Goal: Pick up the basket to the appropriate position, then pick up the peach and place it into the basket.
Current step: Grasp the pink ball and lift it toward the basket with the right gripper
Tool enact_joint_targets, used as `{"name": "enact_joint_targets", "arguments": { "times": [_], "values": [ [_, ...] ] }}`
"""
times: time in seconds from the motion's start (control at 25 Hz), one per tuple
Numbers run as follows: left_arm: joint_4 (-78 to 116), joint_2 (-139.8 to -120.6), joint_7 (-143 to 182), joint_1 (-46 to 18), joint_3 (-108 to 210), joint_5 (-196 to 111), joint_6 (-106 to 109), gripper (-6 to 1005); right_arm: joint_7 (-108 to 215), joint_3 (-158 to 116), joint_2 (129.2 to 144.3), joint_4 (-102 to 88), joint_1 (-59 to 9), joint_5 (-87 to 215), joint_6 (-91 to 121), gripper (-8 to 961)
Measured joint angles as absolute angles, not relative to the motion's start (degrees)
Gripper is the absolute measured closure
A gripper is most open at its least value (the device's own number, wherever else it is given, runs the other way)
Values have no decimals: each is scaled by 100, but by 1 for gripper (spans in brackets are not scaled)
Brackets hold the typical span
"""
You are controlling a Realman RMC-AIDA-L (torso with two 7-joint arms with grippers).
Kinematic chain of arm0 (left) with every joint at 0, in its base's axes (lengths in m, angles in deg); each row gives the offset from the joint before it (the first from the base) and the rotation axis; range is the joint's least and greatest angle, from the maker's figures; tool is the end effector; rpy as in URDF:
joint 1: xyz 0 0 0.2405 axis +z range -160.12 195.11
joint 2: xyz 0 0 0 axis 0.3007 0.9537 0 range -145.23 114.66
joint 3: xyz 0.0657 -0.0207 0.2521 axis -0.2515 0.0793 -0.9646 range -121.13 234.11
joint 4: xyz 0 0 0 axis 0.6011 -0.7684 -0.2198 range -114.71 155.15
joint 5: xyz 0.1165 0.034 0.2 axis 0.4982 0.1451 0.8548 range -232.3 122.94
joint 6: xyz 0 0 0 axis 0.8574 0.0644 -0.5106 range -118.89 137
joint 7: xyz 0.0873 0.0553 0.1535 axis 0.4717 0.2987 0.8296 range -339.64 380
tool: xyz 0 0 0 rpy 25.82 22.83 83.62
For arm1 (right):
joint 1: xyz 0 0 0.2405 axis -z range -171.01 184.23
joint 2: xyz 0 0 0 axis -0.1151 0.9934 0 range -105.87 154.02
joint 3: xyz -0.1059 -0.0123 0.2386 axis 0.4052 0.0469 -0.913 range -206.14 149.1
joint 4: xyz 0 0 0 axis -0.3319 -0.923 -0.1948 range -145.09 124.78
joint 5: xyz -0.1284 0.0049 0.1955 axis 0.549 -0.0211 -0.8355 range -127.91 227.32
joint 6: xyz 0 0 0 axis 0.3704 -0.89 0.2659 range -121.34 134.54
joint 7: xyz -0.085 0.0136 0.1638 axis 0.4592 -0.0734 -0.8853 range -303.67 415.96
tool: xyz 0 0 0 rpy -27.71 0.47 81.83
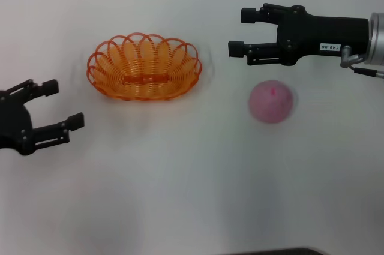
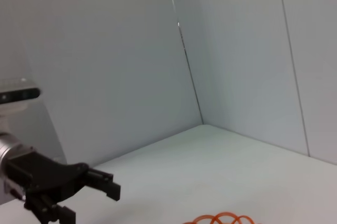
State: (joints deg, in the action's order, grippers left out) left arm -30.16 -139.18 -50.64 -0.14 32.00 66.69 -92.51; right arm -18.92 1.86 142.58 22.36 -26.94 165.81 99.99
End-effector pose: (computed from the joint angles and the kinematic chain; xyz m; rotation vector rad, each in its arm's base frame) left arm -0.3194 0.2893 0.0000 -2.5875 -0.5890 -0.6967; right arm 0.2520 0.3698 -0.0297 -2.6919 0.5845 0.8620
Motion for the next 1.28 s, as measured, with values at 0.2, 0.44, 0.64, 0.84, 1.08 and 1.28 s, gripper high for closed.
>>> {"name": "enact_joint_targets", "arguments": {
  "times": [0.2, 0.44, 0.64, 0.84, 1.08, 1.28],
  "values": [
    [-2885, -13929, -4931, 112, 3303, 6656, -9241, 112, -1944, 129, 14255, 2237, -2730, 16564, 9918, 17],
    [-2870, -13938, -4881, 157, 3360, 6651, -9254, 112, -1954, 139, 14243, 2244, -2754, 16530, 9863, 18],
    [-2861, -13946, -4879, 160, 3376, 6651, -9258, 112, -1954, 130, 14235, 2245, -2772, 16528, 9862, 18],
    [-2774, -13951, -4877, 145, 3381, 6651, -9215, 112, -2103, 178, 14187, 2285, -2833, 16532, 9896, 18],
    [-2715, -13939, -4874, 134, 3382, 6652, -9150, 111, -3247, 869, 14059, 3062, -2923, 16565, 9947, 19],
    [-2703, -13939, -4873, 125, 3381, 6652, -9128, 111, -4566, 1644, 13877, 4100, -2954, 16609, 10072, 19]
  ]
}}
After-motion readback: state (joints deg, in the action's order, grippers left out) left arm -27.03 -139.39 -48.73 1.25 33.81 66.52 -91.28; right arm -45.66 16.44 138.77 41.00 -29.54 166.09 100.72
